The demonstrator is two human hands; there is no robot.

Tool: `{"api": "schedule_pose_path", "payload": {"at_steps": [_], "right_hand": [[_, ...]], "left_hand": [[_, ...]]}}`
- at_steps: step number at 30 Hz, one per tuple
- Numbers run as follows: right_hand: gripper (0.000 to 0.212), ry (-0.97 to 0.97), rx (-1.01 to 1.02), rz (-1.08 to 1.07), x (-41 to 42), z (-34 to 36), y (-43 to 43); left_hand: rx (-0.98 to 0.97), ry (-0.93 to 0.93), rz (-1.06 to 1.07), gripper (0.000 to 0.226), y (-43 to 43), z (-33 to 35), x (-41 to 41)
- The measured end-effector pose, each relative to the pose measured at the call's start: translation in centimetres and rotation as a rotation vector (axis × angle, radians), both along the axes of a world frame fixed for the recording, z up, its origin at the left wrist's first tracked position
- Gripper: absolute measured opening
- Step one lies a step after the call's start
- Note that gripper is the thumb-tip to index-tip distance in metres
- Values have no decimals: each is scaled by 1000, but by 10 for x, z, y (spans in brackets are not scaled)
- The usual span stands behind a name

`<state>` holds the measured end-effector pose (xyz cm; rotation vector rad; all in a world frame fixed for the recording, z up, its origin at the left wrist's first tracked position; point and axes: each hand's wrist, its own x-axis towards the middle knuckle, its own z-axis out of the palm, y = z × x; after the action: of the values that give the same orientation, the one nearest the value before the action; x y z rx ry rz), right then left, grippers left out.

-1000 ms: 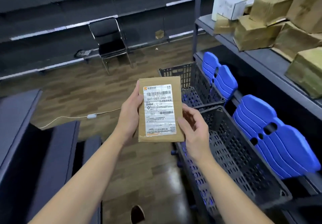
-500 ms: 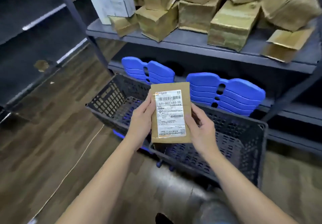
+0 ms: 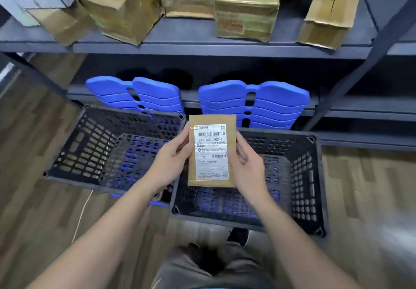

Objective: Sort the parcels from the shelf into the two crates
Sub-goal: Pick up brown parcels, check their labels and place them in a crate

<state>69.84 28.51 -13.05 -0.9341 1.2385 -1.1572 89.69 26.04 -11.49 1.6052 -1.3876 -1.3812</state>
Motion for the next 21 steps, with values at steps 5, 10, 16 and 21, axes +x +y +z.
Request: {"api": "schedule_pose_path", "payload": {"at_steps": [5,10,16,21], "right_hand": [[49,52,33,-37,9,-21,-7],[51,148,89,-32,14,-45,-12],[57,207,247,13,11,-118,0],[74,241,412,90,10,-182,12]], "left_hand": [[81,32,-140,62,-19,-19,14],[79,-44,-202,69,-37,-45,18],[184,-248,-362,82,-29,-122,23],[273,-457,-463,92,-13,-162,11]]}}
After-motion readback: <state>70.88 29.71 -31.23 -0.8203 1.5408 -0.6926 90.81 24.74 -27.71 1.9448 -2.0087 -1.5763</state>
